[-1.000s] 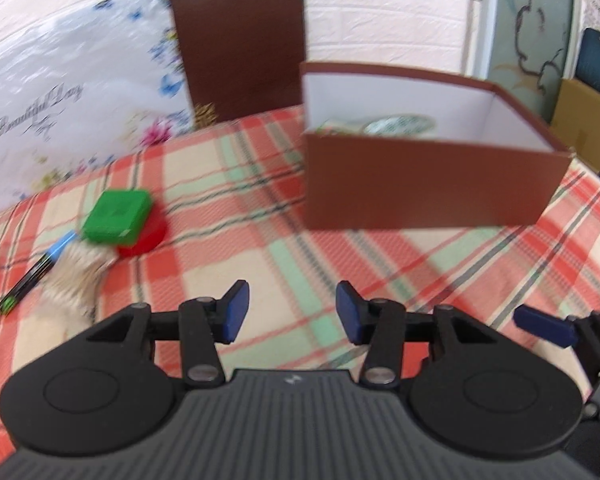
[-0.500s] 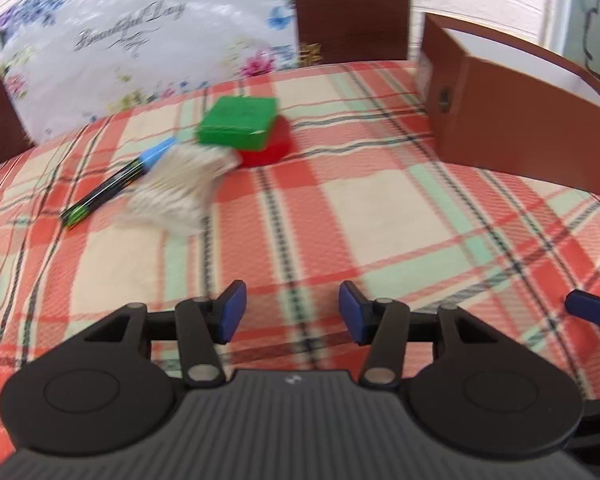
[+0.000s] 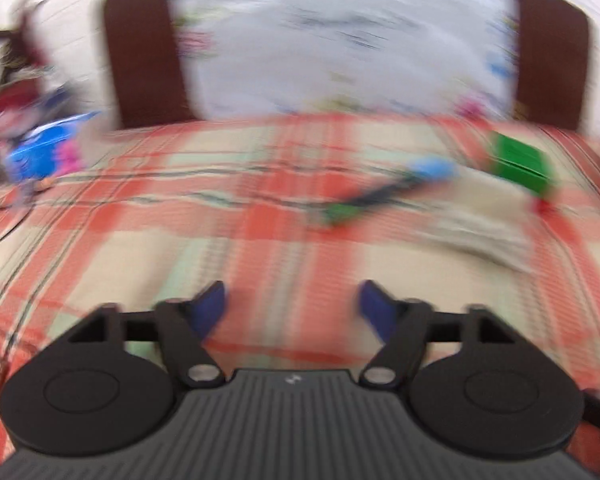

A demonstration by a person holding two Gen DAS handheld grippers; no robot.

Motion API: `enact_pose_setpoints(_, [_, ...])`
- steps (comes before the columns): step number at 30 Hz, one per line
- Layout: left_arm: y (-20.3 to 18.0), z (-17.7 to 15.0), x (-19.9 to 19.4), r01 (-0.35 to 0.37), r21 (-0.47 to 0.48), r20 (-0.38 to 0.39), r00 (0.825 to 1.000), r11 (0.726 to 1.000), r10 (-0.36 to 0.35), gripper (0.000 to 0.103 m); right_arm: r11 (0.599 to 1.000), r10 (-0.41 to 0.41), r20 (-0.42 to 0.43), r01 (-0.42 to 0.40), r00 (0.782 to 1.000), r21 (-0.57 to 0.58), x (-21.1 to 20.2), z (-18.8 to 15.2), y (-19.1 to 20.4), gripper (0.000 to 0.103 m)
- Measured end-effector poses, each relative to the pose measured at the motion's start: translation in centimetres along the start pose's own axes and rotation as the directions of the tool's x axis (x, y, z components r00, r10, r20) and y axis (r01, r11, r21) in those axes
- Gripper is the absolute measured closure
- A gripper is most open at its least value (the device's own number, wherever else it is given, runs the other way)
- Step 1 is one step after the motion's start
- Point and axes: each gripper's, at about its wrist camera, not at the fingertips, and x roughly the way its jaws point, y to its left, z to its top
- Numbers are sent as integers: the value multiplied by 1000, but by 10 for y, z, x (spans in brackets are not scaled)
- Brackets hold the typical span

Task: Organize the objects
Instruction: 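Reach the right gripper to the cotton swab bag and grasp it, then lift the swab bag with the right gripper while the left gripper grasps it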

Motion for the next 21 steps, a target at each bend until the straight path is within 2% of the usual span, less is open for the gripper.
enact_pose_setpoints(1, [14,5,-1,40,-80,13,999,996,-39,22,1000,6,5,-6,1000,1,8,6,3,15])
enact_pose_setpoints(3, [21,5,0,31,-130,35,999,991,-27,23,1000,9,19,-9,1000,9,28,23,6,15])
enact_pose_setpoints(7, [18,6,-3,55,-132,58,997,990,-47,23,1000,25,39,-26,999,1,64,49,16,12])
enact_pose_setpoints(10, [24,5,-1,76,-161,67,996,984,-66,23,999,28,17,-27,999,-24,84,60,22,18])
enact_pose_setpoints(11, [24,5,-1,79,-166,69,995,983,-68,23,999,34,23,-33,999,-24,84,62,23,36])
enact_pose_setpoints(12, [24,5,-2,81,-169,70,995,982,-70,23,999,35,31,-34,999,-29,84,63,24,45])
enact_pose_setpoints(14, [24,5,3,85,-172,72,995,981,-73,23,998,35,41,-33,999,-48,81,63,23,73])
enact_pose_setpoints(19, [25,5,3,87,-175,72,995,981,-75,22,998,40,45,-38,998,-44,68,55,22,91])
enact_pose_setpoints(21, [24,5,3,83,-170,71,995,982,-72,22,999,39,42,-37,998,-36,55,46,18,93])
